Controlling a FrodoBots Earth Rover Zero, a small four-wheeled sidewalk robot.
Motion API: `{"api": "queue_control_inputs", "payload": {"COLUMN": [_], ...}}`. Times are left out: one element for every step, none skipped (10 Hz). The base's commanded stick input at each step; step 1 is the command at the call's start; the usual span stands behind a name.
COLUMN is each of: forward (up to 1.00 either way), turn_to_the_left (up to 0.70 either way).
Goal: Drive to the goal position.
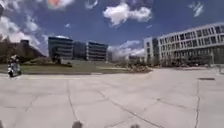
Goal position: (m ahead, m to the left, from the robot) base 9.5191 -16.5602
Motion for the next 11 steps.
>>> {"api": "queue_control_inputs", "payload": {"forward": [0.70,0.70,0.70,0.70,0.70,0.70,0.70,0.70,0.70,0.70,0.70], "turn_to_the_left": [-0.35,-0.35,-0.35,-0.35,-0.35,-0.35,-0.35,-0.35,-0.35,-0.20,0.00]}}
